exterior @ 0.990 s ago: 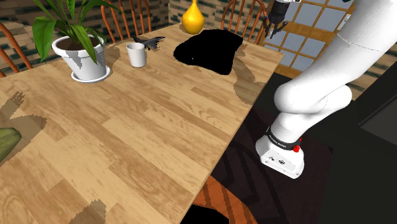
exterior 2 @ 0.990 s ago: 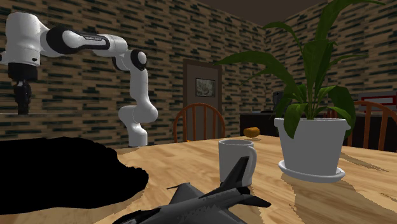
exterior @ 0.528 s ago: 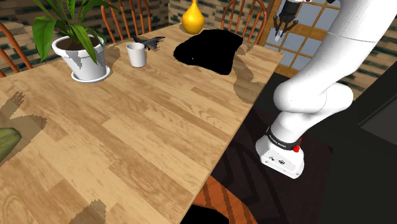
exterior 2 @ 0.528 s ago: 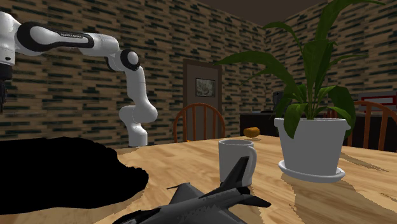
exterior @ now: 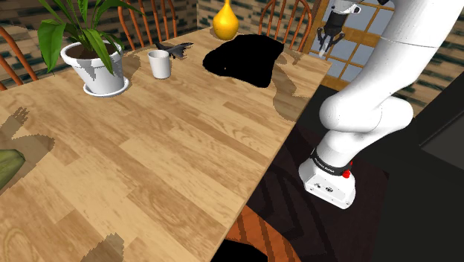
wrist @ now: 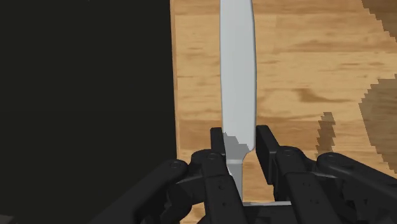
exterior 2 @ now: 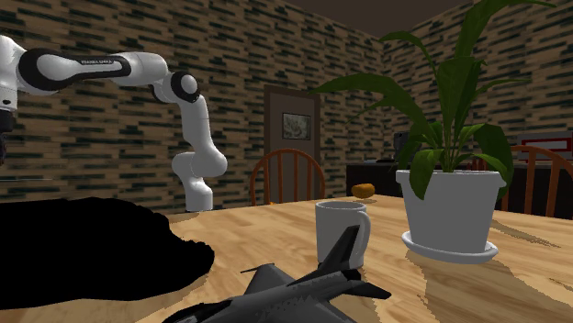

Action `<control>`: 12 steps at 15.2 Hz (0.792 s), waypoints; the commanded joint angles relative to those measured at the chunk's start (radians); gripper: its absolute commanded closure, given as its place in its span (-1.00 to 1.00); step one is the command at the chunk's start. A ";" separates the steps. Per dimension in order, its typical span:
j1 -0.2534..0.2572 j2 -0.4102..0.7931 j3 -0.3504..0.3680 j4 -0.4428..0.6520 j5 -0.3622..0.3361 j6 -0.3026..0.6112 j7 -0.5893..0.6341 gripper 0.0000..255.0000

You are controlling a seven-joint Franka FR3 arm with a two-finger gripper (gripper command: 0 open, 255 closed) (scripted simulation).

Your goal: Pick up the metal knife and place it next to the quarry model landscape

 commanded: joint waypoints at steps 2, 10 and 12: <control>0.001 0.004 0.001 -0.034 0.002 0.039 0.000 1.00; -0.001 0.037 0.003 -0.103 0.013 0.139 -0.007 1.00; -0.002 0.047 0.004 -0.118 0.017 0.163 -0.010 1.00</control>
